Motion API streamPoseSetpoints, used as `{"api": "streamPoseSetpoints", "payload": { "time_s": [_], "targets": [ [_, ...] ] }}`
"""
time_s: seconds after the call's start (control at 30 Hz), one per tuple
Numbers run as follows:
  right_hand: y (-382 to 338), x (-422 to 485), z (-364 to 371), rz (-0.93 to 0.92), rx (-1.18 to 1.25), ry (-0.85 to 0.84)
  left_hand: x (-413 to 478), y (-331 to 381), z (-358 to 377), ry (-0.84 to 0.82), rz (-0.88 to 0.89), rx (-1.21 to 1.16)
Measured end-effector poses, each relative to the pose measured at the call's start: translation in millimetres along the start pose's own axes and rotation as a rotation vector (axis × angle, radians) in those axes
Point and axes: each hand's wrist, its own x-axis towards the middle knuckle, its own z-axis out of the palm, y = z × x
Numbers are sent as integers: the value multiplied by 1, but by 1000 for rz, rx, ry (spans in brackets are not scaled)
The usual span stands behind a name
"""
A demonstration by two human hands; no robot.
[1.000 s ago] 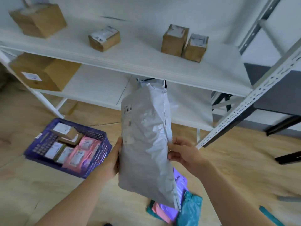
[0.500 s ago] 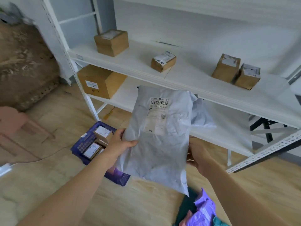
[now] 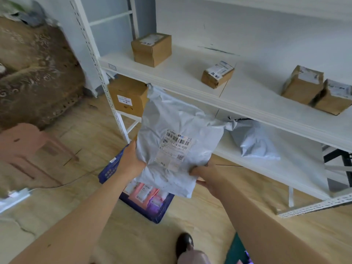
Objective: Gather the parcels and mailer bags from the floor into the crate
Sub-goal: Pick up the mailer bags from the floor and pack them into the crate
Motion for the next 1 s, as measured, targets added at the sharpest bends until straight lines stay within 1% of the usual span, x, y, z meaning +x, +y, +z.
{"api": "streamPoseSetpoints", "payload": {
  "time_s": [0.13, 0.27, 0.33, 0.47, 0.57, 0.7, 0.77, 0.9, 1.0],
  "targets": [
    [-4, 47, 10, 39, 28, -5, 38, -5, -5, -75, -58, 7],
    [-17, 115, 23, 104, 57, -18, 98, -4, -4, -86, -188, 73],
    [-23, 138, 29, 125, 55, -12, 123, -3, -3, -115, -218, 105],
    [-27, 181, 36, 150, 65, 18, 168, -9, 0, -145, -288, 89],
    [-24, 203, 45, 203, 57, 38, 197, -22, 1, -177, -365, 73],
    [-18, 224, 59, 267, 86, 83, 234, -43, -1, -334, -355, 15],
    [-11, 238, 70, 288, 107, 135, 256, -55, -1, -396, -339, 1],
    [18, 262, 96, 354, 124, 262, 294, -89, 5, -539, -359, -9],
    [53, 289, 116, 384, 176, 331, 323, -129, 15, -615, -374, 5]
  ]
}}
